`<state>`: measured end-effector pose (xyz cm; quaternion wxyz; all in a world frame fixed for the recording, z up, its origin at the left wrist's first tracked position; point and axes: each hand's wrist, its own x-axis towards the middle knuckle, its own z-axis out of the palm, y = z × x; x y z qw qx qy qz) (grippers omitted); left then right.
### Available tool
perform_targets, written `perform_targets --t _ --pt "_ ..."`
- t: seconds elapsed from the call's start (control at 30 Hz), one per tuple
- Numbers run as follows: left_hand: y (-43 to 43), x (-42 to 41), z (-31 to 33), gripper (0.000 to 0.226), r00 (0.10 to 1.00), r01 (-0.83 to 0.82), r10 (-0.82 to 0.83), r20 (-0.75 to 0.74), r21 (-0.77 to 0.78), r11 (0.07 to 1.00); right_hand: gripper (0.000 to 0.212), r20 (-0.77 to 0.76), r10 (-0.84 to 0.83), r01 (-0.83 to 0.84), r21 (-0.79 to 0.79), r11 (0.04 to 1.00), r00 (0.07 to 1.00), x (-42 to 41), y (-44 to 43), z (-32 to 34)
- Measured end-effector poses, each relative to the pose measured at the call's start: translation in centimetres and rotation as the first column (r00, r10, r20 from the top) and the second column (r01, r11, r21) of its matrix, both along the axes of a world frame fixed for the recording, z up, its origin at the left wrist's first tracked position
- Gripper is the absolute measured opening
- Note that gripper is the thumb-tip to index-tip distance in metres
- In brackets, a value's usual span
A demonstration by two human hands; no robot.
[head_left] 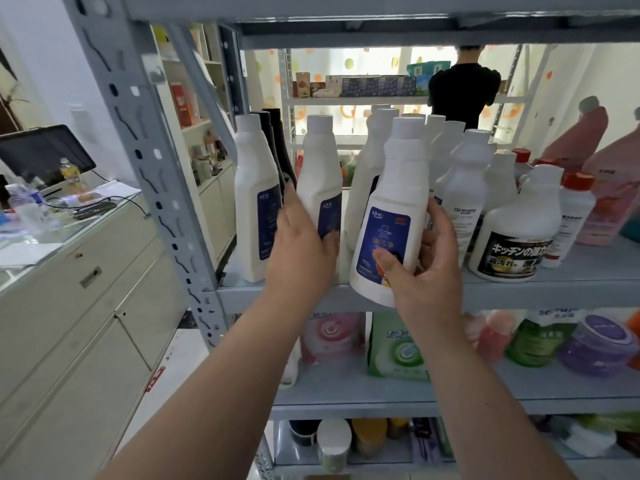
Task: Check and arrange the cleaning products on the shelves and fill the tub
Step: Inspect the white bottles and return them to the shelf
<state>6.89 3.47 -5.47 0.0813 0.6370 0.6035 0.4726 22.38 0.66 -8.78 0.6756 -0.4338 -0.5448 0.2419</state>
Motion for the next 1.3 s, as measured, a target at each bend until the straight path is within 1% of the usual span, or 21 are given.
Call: perform_targets --t 0.07,0.2,0.3,0.43,0.6,0.73,0.83,0.93,1.1,1.2,1.3 --pt "-1.5 -1.0 -0.3 0.089 0.999 0.026 -0.026 0.031 0.023 0.999 0.084 0.028 -0.025 0.025 0.003 1.000 0.999 -0.7 -0.2 0.1" --pt "-3.3 -3.1 -0.7 0.083 0.992 0.064 -0.070 0.105 0.053 0.997 0.081 0.145 -0.091 0.092 0.005 0.996 0.985 -2.9 0.1 0.4" --pt "-4.2 -4.5 -0.7 0.083 0.989 0.060 -0.068 0.134 0.064 0.996 0.083 0.206 -0.084 0.088 -0.010 0.996 0.975 -4.6 1.0 0.5" --pt "-4.5 -6.4 -0.4 0.080 0.989 0.053 -0.067 0.136 0.103 0.993 0.085 0.263 -0.022 0.036 -0.048 0.998 0.965 -6.6 2.9 0.8" --pt "-4.7 -8.0 -0.6 0.078 0.985 0.035 -0.052 0.163 0.105 0.994 0.084 0.275 -0.015 0.037 -0.073 0.997 0.961 -8.4 5.5 1.4" --pt "-4.2 -8.8 -0.7 0.076 0.982 0.033 -0.047 0.182 0.081 0.996 0.083 0.342 -0.068 0.101 -0.079 0.992 0.937 -9.7 7.5 1.9" --pt "-3.8 -9.2 -0.8 0.076 0.985 0.039 -0.051 0.167 0.073 0.997 0.079 0.314 -0.040 0.088 -0.138 0.987 0.949 -10.3 9.0 2.5" --pt "-3.5 -9.3 -1.0 0.075 0.985 0.041 -0.051 0.163 0.067 0.997 0.079 0.297 -0.057 0.098 -0.124 0.987 0.953 -10.8 10.5 3.2" --pt "-2.9 -9.6 -1.0 0.070 0.985 0.053 -0.063 0.159 0.066 0.996 0.096 0.355 -0.088 0.126 -0.086 0.988 0.931 -11.3 11.7 4.5" --pt "-2.8 -9.8 -1.0 0.067 0.980 0.073 -0.083 0.179 0.064 0.995 0.096 0.373 -0.104 0.139 -0.067 0.988 0.922 -11.6 12.6 4.7" --pt "-2.9 -9.8 -1.0 0.066 0.981 0.070 -0.081 0.179 0.064 0.995 0.100 0.372 -0.124 0.159 -0.063 0.985 0.920 -11.9 13.3 4.7"
